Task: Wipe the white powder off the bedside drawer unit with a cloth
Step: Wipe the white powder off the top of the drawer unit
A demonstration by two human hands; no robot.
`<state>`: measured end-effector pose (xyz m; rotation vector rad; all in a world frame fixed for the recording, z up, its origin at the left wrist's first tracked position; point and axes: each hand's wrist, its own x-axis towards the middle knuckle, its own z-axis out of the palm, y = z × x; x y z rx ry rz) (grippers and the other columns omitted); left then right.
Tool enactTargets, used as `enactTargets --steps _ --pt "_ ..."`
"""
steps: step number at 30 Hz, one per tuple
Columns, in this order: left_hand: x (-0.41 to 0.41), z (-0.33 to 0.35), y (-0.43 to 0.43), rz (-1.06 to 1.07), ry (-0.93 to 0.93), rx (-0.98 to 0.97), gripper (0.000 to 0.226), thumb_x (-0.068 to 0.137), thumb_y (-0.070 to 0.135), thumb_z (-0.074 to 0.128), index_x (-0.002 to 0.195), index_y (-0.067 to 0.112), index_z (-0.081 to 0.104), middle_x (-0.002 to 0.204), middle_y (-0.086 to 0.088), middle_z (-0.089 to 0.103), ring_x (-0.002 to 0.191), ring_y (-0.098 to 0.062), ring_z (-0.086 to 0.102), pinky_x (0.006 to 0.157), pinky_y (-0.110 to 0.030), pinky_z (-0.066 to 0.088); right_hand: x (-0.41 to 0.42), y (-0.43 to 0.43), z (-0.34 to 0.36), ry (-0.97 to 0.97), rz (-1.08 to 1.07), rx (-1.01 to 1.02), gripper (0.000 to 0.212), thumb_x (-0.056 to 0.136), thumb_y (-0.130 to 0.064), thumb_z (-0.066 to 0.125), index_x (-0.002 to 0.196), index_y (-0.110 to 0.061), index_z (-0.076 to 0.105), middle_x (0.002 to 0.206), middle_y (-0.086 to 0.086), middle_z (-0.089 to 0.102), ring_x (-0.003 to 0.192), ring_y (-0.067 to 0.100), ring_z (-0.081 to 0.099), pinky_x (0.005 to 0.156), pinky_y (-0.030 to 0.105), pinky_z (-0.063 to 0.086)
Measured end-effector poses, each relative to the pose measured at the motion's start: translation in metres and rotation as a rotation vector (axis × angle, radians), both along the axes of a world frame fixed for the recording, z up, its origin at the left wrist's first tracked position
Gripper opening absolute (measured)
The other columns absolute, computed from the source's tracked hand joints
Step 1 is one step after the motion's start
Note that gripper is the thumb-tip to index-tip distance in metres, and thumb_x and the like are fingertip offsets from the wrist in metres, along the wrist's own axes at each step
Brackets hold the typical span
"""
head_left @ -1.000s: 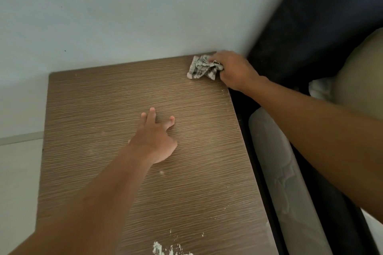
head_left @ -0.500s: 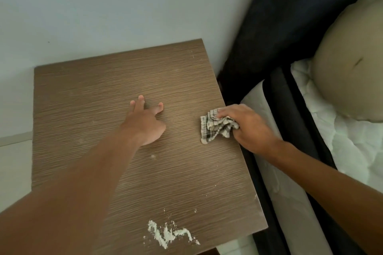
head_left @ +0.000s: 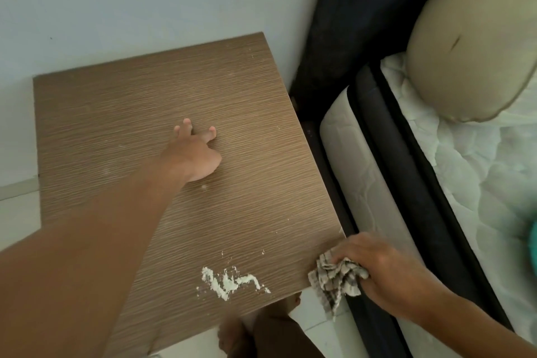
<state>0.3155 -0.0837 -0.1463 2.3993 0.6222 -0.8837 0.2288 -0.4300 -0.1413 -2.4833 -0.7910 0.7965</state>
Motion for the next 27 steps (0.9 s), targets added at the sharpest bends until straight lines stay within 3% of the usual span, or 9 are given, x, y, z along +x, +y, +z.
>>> enactTargets --steps 3,6,9,14,17,19,21,24,27 --pt "-0.006 -0.001 -0.003 -0.006 0.002 -0.004 0.070 0.092 0.016 0.041 0.154 0.038 0.016 0.163 0.003 -0.016 0.149 -0.018 -0.015 0.120 -0.049 0.002 0.014 0.015 0.018 0.006 -0.059 0.099 0.030 0.079 -0.020 0.050 0.103 -0.036 0.058 0.100 -0.020 0.059 0.096 -0.001 0.055 0.076 0.029 0.054" --pt "-0.008 0.000 -0.007 0.011 -0.003 -0.006 0.071 0.092 0.013 0.041 0.154 0.038 0.017 0.163 0.004 -0.016 0.149 -0.017 -0.015 0.120 -0.048 0.001 0.058 0.051 0.024 -0.090 -0.142 0.249 0.037 0.080 -0.005 0.054 0.108 -0.028 0.062 0.101 -0.010 0.062 0.097 0.008 0.058 0.080 0.036 0.053" --pt "-0.009 0.001 -0.009 0.020 -0.013 0.005 0.073 0.090 0.010 0.042 0.153 0.038 0.017 0.163 0.005 -0.015 0.149 -0.017 -0.015 0.120 -0.046 0.003 0.114 0.096 0.022 -0.192 -0.245 0.298 0.041 0.081 -0.004 0.048 0.111 -0.027 0.062 0.107 -0.008 0.062 0.100 0.010 0.057 0.085 0.036 0.050" --pt "-0.009 0.002 -0.010 0.034 -0.026 -0.005 0.073 0.091 0.010 0.043 0.153 0.037 0.018 0.162 0.006 -0.016 0.149 -0.017 -0.015 0.118 -0.041 0.011 0.195 0.158 0.003 -0.235 -0.293 0.122 0.039 0.082 -0.006 0.046 0.111 -0.025 0.064 0.110 -0.004 0.063 0.103 0.018 0.056 0.086 0.040 0.049" --pt "-0.008 0.001 -0.009 0.037 -0.028 -0.003 0.073 0.091 0.009 0.043 0.153 0.038 0.018 0.162 0.007 -0.015 0.149 -0.017 -0.014 0.119 -0.042 0.010 0.209 0.169 -0.016 -0.265 -0.190 -0.061 0.046 0.086 -0.009 0.046 0.126 -0.028 0.057 0.126 -0.005 0.058 0.116 0.020 0.050 0.088 0.038 0.047" --pt "-0.008 0.001 -0.008 0.037 -0.021 -0.006 0.073 0.090 0.010 0.043 0.153 0.038 0.018 0.162 0.007 -0.016 0.149 -0.017 -0.014 0.120 -0.045 0.009 0.197 0.161 -0.025 -0.331 -0.166 -0.079 0.048 0.085 -0.010 0.048 0.130 -0.028 0.055 0.129 -0.006 0.055 0.116 0.020 0.048 0.089 0.038 0.046" --pt "-0.008 0.001 -0.007 0.029 -0.021 0.002 0.071 0.091 0.011 0.042 0.153 0.038 0.018 0.162 0.006 -0.015 0.149 -0.018 -0.014 0.120 -0.045 0.006 0.164 0.143 -0.026 -0.355 -0.169 -0.028 0.040 0.083 -0.014 0.048 0.120 -0.026 0.061 0.117 -0.003 0.060 0.105 0.021 0.051 0.083 0.040 0.049" --pt "-0.009 0.003 -0.008 0.039 -0.022 -0.003 0.070 0.092 0.012 0.042 0.153 0.037 0.018 0.162 0.006 -0.015 0.149 -0.017 -0.015 0.119 -0.043 0.005 0.082 0.104 -0.019 -0.260 -0.120 0.043 0.034 0.079 -0.031 0.050 0.108 -0.027 0.066 0.104 -0.003 0.066 0.094 0.020 0.059 0.075 0.039 0.053" --pt "-0.010 0.007 -0.010 0.041 -0.024 -0.024 0.071 0.092 0.010 0.041 0.154 0.036 0.018 0.162 0.006 -0.016 0.149 -0.017 -0.015 0.119 -0.042 0.008 -0.001 0.068 -0.011 -0.158 -0.039 0.005 0.028 0.078 -0.028 0.053 0.103 -0.032 0.065 0.102 -0.012 0.066 0.094 0.014 0.061 0.074 0.034 0.055"
